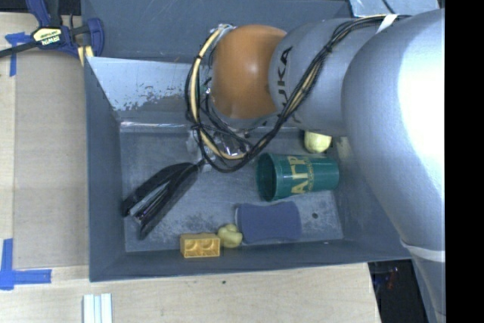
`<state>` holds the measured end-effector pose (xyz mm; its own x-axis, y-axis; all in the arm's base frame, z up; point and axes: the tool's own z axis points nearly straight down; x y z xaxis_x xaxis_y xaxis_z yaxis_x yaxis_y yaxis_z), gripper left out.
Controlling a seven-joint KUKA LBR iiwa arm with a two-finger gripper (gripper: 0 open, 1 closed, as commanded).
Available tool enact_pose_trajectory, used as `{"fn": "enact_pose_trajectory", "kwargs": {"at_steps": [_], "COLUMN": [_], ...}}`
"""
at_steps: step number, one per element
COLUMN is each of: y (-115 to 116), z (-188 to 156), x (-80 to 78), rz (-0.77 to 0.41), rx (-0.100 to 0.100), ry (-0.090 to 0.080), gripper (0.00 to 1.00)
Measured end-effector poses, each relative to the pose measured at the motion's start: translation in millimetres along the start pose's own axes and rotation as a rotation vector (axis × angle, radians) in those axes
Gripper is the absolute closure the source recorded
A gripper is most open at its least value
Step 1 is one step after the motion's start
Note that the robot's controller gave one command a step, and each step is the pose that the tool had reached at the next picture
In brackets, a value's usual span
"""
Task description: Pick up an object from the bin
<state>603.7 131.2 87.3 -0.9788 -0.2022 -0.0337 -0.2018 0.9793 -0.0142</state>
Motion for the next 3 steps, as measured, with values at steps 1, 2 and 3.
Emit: {"fn": "enact_pose_trajectory", "kwargs": {"at_steps": [1, 2, 3], "y": [10.4, 36.9, 54.3], "z": [-48.7, -34.5, -33.0], "x": [10.6, 6.4, -7.6], "rz": [-0.197, -0.347, -0.098], "rx": [0.000, 0.000, -0.002], "ry": [-0.009, -0.013, -0.014], "gripper": [1.00, 1.00, 1.00]}}
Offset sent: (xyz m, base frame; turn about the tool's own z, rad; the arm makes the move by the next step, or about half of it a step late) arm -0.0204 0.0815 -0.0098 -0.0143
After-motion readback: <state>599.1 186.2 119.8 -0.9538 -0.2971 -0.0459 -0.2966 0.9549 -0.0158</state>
